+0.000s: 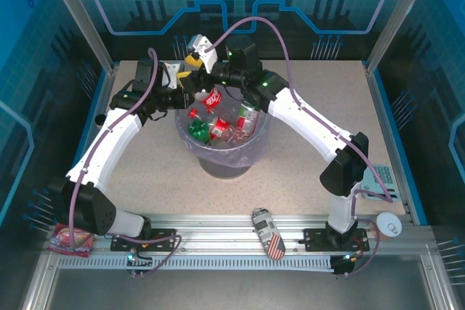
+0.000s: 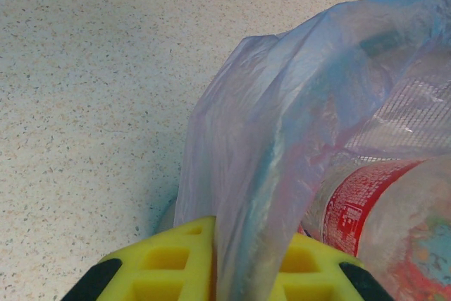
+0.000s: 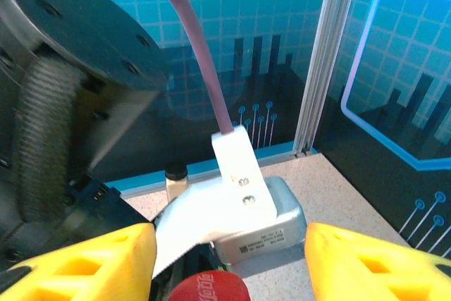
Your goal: Put the plastic bottles in the bin
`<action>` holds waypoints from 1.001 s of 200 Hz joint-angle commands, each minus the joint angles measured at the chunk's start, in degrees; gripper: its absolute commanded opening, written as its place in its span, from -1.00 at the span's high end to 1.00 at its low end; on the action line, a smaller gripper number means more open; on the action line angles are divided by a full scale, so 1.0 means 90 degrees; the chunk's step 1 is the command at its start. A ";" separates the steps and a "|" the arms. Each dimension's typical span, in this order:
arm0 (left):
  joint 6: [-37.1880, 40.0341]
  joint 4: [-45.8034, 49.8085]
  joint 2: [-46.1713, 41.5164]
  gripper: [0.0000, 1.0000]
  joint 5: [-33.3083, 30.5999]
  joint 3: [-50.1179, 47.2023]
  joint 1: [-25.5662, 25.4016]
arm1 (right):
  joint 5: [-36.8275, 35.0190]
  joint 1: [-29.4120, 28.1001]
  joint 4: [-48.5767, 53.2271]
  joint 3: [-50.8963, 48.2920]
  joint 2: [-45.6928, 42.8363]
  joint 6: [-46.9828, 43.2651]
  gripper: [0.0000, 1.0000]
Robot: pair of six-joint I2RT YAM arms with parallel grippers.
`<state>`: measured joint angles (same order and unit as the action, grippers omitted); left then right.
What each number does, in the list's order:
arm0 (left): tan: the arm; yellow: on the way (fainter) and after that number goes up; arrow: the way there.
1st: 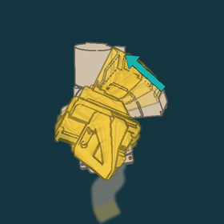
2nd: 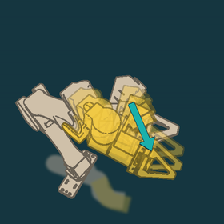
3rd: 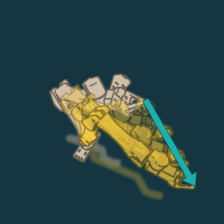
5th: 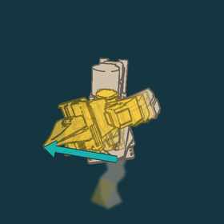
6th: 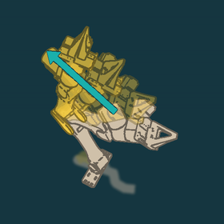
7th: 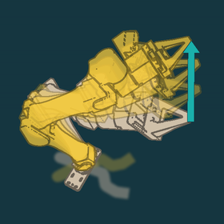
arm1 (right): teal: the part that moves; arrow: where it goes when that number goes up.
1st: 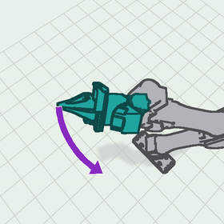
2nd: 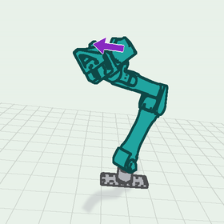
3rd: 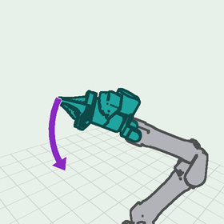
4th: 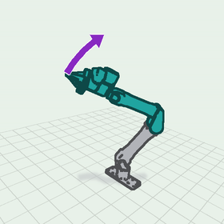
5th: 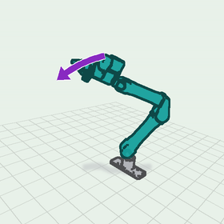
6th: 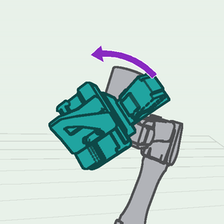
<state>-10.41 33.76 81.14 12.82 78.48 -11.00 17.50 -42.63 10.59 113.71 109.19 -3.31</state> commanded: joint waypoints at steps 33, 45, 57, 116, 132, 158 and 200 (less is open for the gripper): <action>0.0138 0.0341 -0.0121 1.00 0.0013 -0.0243 -0.0083 | -0.0827 0.0005 0.0120 -0.0497 -0.0233 0.0100 -0.12; 0.0136 0.0338 -0.0119 1.00 -0.0006 -0.0247 -0.0085 | -0.0919 0.0048 -0.0052 -0.0807 -0.0410 0.0192 -0.10; 0.0139 0.0337 -0.0119 1.00 -0.0001 -0.0250 -0.0085 | -0.1028 0.0105 -0.0189 -0.1128 -0.0594 0.0238 -0.07; 0.0100 0.0314 -0.0095 1.00 0.0001 -0.0256 -0.0086 | -0.1590 0.0493 -0.0481 -0.1803 -0.0984 0.0417 0.07; 0.0090 0.0320 -0.0098 1.00 -0.0017 -0.0253 -0.0083 | -0.1682 0.0579 -0.0455 -0.1807 -0.1038 0.0374 0.08; 0.0083 0.0304 -0.0090 1.00 -0.0014 -0.0253 -0.0090 | -0.1822 0.0745 -0.0358 -0.1821 -0.1143 0.0360 0.08; 0.0102 0.0328 -0.0071 1.00 -0.0025 -0.0250 -0.0085 | -0.1372 0.1110 -0.0815 -0.2366 -0.1681 0.1098 0.09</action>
<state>-10.41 33.30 80.75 12.21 78.04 -11.27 3.42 -35.38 5.74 95.72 97.95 1.21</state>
